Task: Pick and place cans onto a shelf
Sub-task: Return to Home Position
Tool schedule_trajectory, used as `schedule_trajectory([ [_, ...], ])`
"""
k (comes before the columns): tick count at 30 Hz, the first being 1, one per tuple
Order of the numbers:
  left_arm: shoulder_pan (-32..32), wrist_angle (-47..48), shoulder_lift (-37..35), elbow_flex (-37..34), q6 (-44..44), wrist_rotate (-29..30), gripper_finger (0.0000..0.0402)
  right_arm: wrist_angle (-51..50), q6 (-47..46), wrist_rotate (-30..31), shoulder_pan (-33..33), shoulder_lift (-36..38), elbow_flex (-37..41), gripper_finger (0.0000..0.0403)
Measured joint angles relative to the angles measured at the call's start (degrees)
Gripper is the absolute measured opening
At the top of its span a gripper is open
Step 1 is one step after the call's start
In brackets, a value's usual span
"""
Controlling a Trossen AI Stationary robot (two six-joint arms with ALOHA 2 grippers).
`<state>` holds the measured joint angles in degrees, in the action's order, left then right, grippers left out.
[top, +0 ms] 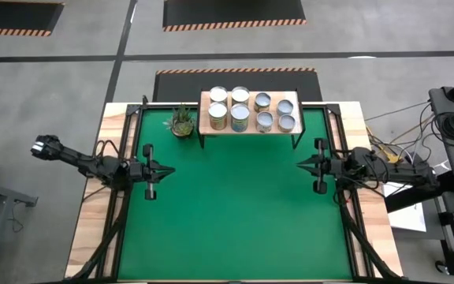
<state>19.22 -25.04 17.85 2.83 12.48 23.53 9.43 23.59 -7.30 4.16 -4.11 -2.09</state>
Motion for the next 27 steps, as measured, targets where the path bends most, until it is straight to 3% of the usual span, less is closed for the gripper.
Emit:
schedule_trajectory([
  [7, -0.02, -0.42, 0.0, -0.94, -0.33, 0.07, 0.0, -4.23, 0.7, 1.4, 0.0, 4.03, 0.0, 0.0012],
  [17, -0.31, -0.8, 0.04, -1.78, -3.73, 0.04, 0.0, -7.27, 3.32, 1.52, 1.39, 3.8, -0.02, 0.0012],
  [27, -0.31, 0.71, 0.87, -2.25, -5.74, -0.07, 0.0, -9.42, -5.38, 4.56, 2.75, 3.25, 0.95, 0.0012],
])
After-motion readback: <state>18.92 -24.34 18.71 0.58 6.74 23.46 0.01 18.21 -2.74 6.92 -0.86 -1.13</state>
